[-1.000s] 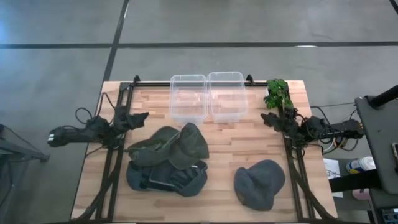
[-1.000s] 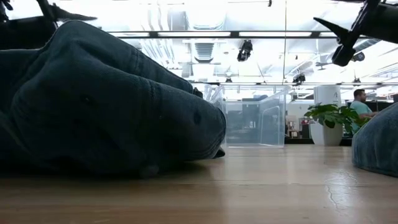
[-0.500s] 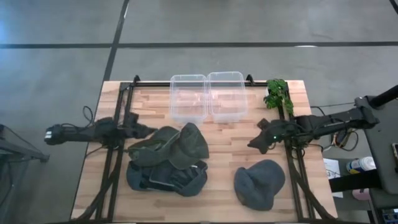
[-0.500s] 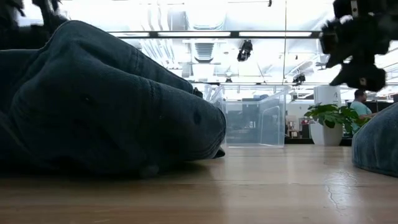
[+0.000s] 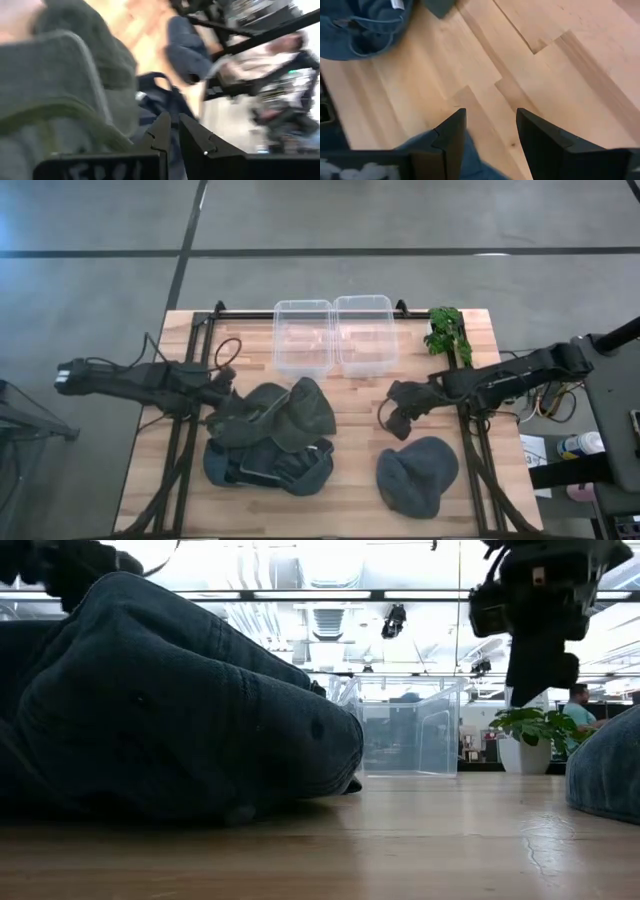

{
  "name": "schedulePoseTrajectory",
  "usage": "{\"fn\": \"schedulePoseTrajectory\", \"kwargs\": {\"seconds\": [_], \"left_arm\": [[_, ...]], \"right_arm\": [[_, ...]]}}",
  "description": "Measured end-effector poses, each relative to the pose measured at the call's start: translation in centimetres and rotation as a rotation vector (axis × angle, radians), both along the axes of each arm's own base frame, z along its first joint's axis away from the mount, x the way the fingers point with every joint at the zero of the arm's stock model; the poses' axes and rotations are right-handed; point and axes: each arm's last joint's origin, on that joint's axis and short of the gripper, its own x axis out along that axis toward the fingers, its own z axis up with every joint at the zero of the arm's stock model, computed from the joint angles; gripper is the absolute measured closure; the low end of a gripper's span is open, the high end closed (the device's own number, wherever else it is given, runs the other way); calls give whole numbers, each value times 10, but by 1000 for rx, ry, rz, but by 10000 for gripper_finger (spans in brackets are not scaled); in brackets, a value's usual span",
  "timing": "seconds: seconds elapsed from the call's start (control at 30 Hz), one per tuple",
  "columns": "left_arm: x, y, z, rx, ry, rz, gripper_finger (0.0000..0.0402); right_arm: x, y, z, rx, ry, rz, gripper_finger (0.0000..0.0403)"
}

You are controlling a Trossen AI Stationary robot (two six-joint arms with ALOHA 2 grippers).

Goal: Pick & Place hat
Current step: Put the left gray cap into the right bin

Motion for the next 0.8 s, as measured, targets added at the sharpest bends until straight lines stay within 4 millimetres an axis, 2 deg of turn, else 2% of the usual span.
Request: {"fn": "schedulePoseTrajectory", "kwargs": {"seconds": [0.13,0.27,0.37,0.43,0.53,0.63,0.8], "left_arm": [[23,1,-5,128,181,20,371],[50,2,-6,253,275,54,371],[72,0,3,285,263,-18,372],[79,-1,-1,309,335,-58,372],[90,-1,13,311,331,-48,369],[92,-1,18,323,404,-35,349],[100,0,22,348,433,-3,280]], "right_arm": [[10,1,-3,-29,25,32,234],[15,2,-4,-48,40,61,234],[14,1,-3,-56,39,72,234],[13,1,-2,-57,33,75,234],[10,1,-1,-58,30,75,234],[7,0,-1,-58,27,74,234],[7,0,-3,-65,29,71,234]]}}
